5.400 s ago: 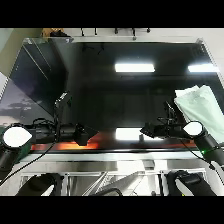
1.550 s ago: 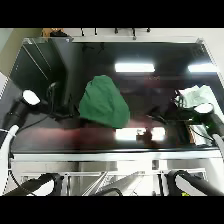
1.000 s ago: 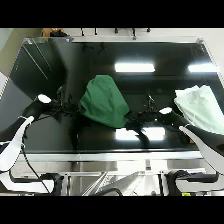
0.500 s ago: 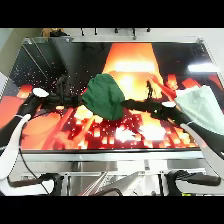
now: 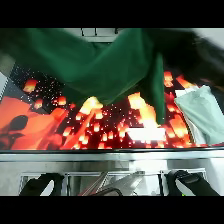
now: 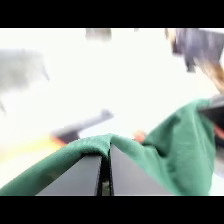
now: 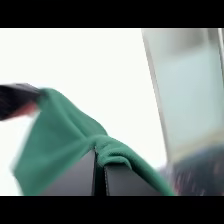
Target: Fold the shirts.
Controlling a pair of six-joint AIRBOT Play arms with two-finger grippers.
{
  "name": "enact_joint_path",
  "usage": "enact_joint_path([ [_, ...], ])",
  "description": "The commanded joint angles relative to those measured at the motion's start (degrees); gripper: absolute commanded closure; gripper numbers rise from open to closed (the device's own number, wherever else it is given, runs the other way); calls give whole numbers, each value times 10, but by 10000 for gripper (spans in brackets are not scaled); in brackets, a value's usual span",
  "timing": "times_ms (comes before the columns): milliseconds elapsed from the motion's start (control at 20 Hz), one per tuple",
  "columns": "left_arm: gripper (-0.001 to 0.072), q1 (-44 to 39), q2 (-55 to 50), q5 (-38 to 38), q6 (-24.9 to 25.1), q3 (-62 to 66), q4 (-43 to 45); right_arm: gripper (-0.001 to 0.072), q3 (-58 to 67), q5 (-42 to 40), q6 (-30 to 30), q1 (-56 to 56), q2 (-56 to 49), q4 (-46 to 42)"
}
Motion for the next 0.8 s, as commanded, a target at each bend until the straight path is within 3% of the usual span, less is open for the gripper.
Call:
enact_joint_path([
  [0,691,0,76,21,-6,76,52,685,37,-3,6,0,48,-20],
  [250,691,0,14,-1,-17,10,48,685,36,0,32,0,-24,-78],
  [350,690,0,-46,-14,-17,-40,47,685,35,0,73,0,-91,-135],
  [500,690,-1,-162,-21,-17,-134,48,684,28,-1,148,0,-225,-243],
  [700,689,2,-363,-9,-10,-247,50,677,14,-4,172,0,-466,-272],
  [750,688,7,-415,-6,-3,-254,48,589,14,-18,172,0,-516,-265],
])
